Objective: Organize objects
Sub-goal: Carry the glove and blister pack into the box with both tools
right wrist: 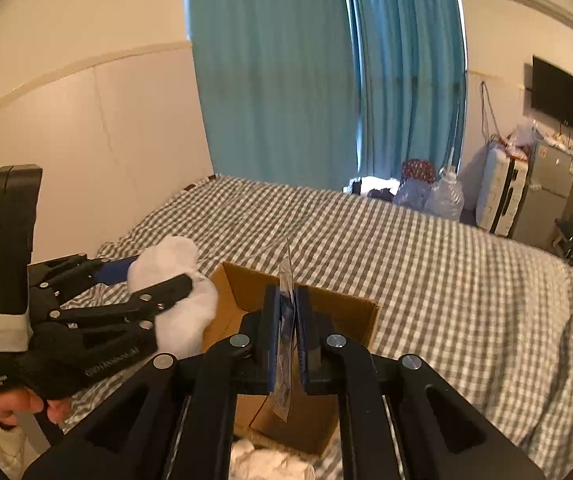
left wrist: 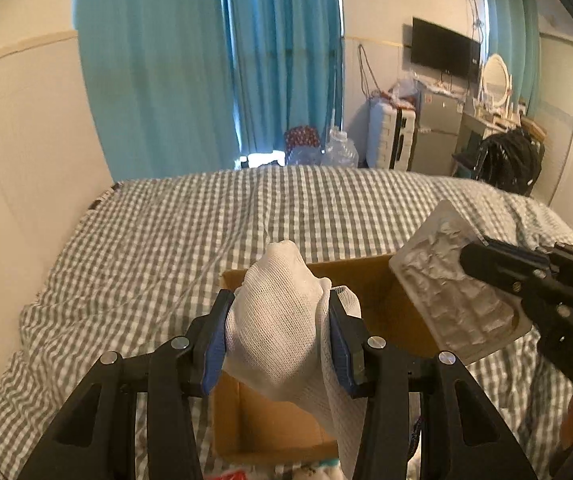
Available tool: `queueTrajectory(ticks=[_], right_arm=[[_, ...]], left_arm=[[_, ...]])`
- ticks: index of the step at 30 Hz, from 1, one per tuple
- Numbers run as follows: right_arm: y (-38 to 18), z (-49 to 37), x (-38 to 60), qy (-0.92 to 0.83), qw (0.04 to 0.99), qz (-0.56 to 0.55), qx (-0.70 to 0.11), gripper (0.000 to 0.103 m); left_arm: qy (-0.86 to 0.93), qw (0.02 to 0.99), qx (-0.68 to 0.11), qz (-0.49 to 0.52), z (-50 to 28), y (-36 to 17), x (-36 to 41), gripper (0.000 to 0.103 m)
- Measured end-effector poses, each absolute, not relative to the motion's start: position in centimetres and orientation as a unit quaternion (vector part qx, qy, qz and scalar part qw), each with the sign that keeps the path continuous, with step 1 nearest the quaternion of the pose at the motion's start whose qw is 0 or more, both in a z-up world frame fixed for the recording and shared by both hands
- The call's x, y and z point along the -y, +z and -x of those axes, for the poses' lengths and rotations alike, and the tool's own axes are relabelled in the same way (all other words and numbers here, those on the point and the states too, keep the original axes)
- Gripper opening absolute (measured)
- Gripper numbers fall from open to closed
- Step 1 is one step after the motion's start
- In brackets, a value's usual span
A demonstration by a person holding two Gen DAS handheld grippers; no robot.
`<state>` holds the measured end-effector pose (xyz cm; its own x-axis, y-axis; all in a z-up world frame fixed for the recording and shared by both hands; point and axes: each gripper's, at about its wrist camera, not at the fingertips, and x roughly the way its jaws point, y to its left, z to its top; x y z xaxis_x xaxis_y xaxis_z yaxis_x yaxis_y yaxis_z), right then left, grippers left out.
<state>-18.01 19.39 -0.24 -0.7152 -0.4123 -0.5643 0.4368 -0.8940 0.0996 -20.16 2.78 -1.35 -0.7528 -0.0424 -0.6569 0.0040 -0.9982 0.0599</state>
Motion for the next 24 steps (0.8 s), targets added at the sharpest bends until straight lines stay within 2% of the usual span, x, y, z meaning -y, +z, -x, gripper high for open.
queueTrajectory(ticks=[9, 16, 22, 23, 24], right_arm=[[-7.6, 22.5, -18.6, -0.907, 0.223, -0.357, -0.009, 0.007], [-9.8, 23.4, -18.6, -0.899, 0.222, -0.377, -0.004, 0.008], [-8.5, 23.0, -19.0, -0.903, 0.217, -0.370, 0.007, 0.008], [-7.9, 22.6, -19.0, -0.906, 0.212, -0.366, 0.008, 0.010], [-7.5, 22.6, -19.2, -0.908, 0.208, -0.364, 0.010, 0.020]], left_arm=[[-0.916, 0.012, 0.031, -0.401, 23.3, -8.0, -2.7, 0.046], [-0.908, -0.002, 0.023, -0.418, 23.5, -9.9, -2.6, 0.048], [-0.909, -0.011, 0.021, -0.415, 22.3, -8.2, -2.9, 0.065], [-0.911, -0.007, 0.024, -0.411, 22.1, -7.8, -2.8, 0.073], [-0.914, -0.002, 0.028, -0.405, 21.9, -7.1, -2.8, 0.079]])
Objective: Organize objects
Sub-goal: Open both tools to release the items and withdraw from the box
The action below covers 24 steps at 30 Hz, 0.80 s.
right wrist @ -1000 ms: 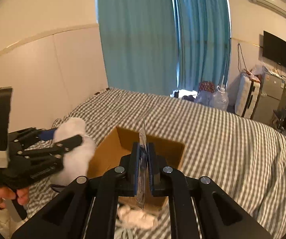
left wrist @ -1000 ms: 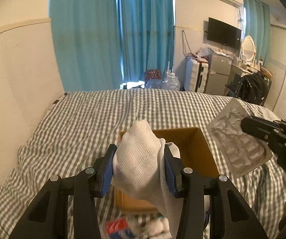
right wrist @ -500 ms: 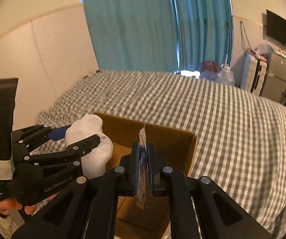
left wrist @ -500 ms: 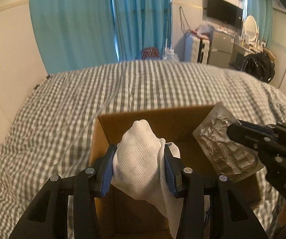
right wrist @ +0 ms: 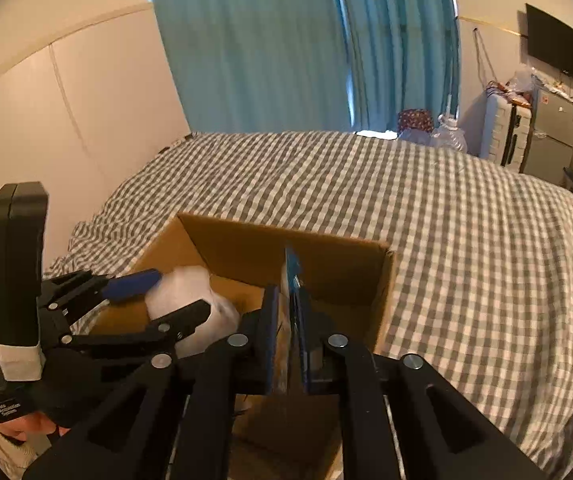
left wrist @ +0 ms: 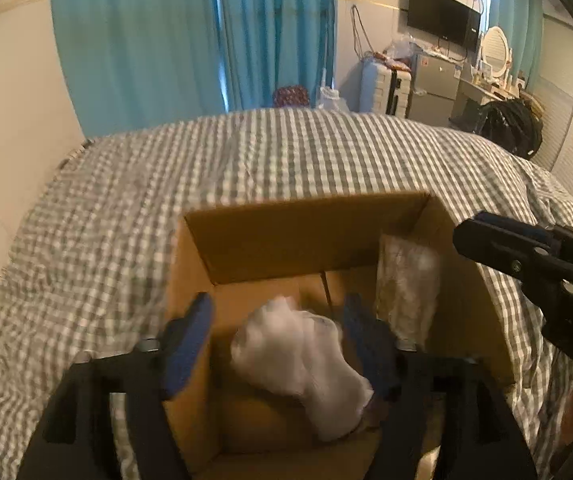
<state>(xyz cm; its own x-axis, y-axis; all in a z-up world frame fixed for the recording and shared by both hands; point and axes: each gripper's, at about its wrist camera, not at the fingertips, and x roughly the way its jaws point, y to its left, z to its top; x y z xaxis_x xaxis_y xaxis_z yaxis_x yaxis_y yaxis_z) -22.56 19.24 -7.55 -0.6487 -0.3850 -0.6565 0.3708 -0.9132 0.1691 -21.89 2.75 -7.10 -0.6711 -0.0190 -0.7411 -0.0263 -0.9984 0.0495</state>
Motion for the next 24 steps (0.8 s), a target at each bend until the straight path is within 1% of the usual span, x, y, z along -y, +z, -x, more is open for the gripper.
queueTrajectory(ticks=[1, 3, 4, 5, 6, 8, 9, 10, 11, 13, 16, 20, 24], right_arm=[[-7.0, 22.4, -19.5, -0.910, 0.205, -0.361, 0.012, 0.036], [-5.7, 21.5, -20.1, -0.916, 0.196, -0.350, 0.018, 0.047], [-5.0, 21.1, -20.3, -0.918, 0.194, -0.345, 0.018, 0.048], [-4.2, 20.5, -20.5, -0.921, 0.190, -0.340, 0.015, 0.048], [-3.3, 19.8, -20.8, -0.923, 0.185, -0.337, 0.011, 0.051], [-1.4, 18.4, -21.3, -0.928, 0.177, -0.328, 0.002, 0.059], [-0.4, 17.7, -21.6, -0.930, 0.174, -0.323, 0.000, 0.065], [0.2, 17.2, -21.9, -0.932, 0.173, -0.319, 0.000, 0.071], [1.6, 16.1, -22.2, -0.934, 0.173, -0.312, -0.002, 0.074], [3.1, 14.5, -22.4, -0.938, 0.170, -0.301, -0.009, 0.084], [5.3, 11.6, -22.6, -0.945, 0.165, -0.281, -0.023, 0.092], [6.8, 8.3, -22.8, -0.946, 0.168, -0.274, -0.037, 0.094], [6.0, 6.1, -23.3, -0.945, 0.167, -0.279, -0.046, 0.094]], left_arm=[[0.917, -0.002, -0.031, 0.398, 21.4, -6.4, -2.7, 0.079], [0.922, -0.007, -0.032, 0.387, 20.4, -4.8, -2.4, 0.081], [0.923, -0.010, -0.031, 0.383, 20.0, -4.1, -2.2, 0.083], [0.925, -0.014, -0.029, 0.378, 19.4, -3.3, -2.0, 0.089], [0.928, -0.019, -0.026, 0.371, 18.7, -2.5, -1.9, 0.094], [0.935, -0.025, -0.019, 0.352, 17.1, -0.7, -1.7, 0.097], [0.937, -0.026, -0.016, 0.347, 16.5, 0.0, -1.8, 0.100], [0.939, -0.028, -0.014, 0.341, 15.5, 0.8, -1.8, 0.101], [0.941, -0.030, -0.012, 0.337, 14.6, 1.4, -1.8, 0.102], [0.943, -0.037, -0.011, 0.331, 13.1, 2.4, -2.1, 0.103], [0.945, -0.051, -0.014, 0.324, 10.6, 3.8, -2.4, 0.103], [0.944, -0.068, -0.013, 0.323, 7.0, 4.0, -2.7, 0.103], [0.941, -0.087, -0.020, 0.327, 4.4, 2.2, -3.3, 0.103]])
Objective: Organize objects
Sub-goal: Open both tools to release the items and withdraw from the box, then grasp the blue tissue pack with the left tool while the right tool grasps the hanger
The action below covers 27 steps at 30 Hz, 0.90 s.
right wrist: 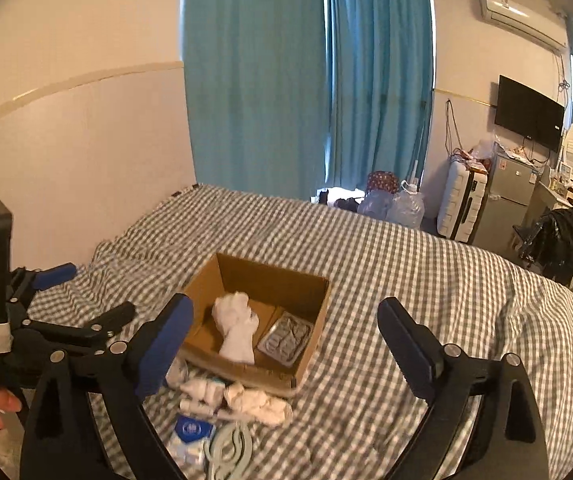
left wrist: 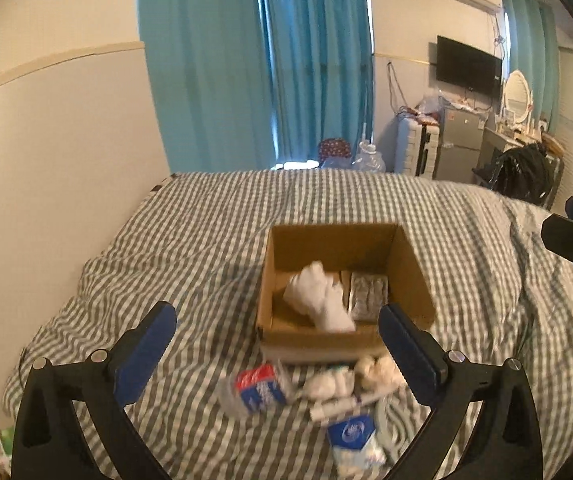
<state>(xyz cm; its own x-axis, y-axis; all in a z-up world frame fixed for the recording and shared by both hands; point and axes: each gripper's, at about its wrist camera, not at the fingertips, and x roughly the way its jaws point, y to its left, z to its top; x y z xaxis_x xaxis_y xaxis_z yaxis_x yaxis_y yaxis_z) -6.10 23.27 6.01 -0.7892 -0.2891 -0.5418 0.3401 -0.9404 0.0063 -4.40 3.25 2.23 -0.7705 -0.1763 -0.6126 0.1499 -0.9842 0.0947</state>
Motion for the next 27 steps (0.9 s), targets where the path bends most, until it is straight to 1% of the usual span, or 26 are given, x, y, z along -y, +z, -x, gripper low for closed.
queueTrajectory(ticks=[4, 11, 15, 17, 23, 25, 27], right_arm=[[3.1, 4.2, -23.9, -0.938, 0.168, -0.301, -0.046, 0.094], [-6.7, 2.2, -24.3, -0.913, 0.176, -0.366, -0.027, 0.094], [-12.5, 2.4, -23.6, -0.893, 0.180, -0.411, -0.034, 0.094], [-14.4, 2.6, -23.2, -0.883, 0.185, -0.430, -0.033, 0.094], [-16.3, 3.0, -22.1, -0.869, 0.202, -0.450, -0.032, 0.093], [-17.2, 3.1, -21.6, -0.862, 0.206, -0.462, -0.036, 0.091], [-18.1, 3.2, -21.0, -0.854, 0.212, -0.473, -0.036, 0.090]], left_arm=[[-0.929, 0.116, 0.030, -0.351, 2.4, -1.8, -4.2, 0.103], [-0.905, 0.109, 0.006, -0.410, 0.9, -10.0, -4.5, 0.103], [-0.909, 0.115, 0.012, -0.400, -0.3, -12.4, -4.3, 0.103], [-0.909, 0.109, 0.017, -0.401, -0.6, -13.2, -4.1, 0.103], [-0.903, 0.104, 0.005, -0.417, -0.2, -15.0, -2.6, 0.103], [-0.900, 0.105, 0.000, -0.423, -0.1, -15.4, -2.2, 0.103], [-0.896, 0.109, -0.006, -0.431, 0.0, -15.8, -1.8, 0.103]])
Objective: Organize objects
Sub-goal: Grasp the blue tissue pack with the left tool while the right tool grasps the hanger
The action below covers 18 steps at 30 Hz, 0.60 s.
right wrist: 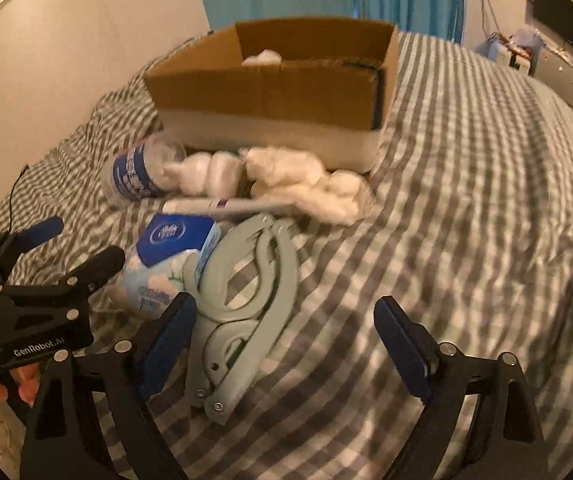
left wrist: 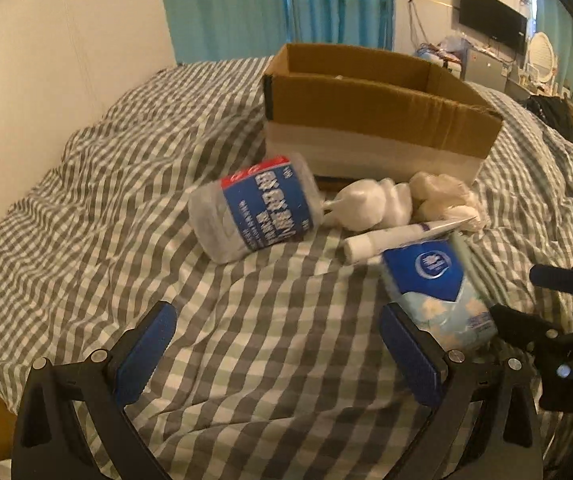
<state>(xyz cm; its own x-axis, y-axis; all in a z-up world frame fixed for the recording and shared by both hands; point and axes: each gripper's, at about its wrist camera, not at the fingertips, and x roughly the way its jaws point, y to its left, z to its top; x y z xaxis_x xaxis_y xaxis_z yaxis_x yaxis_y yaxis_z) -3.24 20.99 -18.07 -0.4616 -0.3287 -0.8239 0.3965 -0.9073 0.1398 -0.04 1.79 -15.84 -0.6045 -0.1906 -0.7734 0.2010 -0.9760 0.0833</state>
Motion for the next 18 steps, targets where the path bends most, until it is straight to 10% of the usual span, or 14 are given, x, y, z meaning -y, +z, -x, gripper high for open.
queueTrajectory(ticks=[14, 16, 18], right_arm=[[-18.7, 2.8, -20.0, -0.854, 0.217, -0.469, -0.059, 0.043], [-17.9, 2.3, -20.2, -0.859, 0.218, -0.457, -0.071, 0.018], [-17.0, 1.9, -20.4, -0.866, 0.210, -0.445, -0.088, 0.015]], left_arm=[[-0.890, 0.099, -0.039, -0.444, -0.4, -15.1, -2.2, 0.103], [-0.891, 0.092, -0.036, -0.442, -0.5, -14.7, -3.0, 0.103], [-0.893, 0.085, -0.032, -0.441, -0.6, -14.3, -3.8, 0.103]])
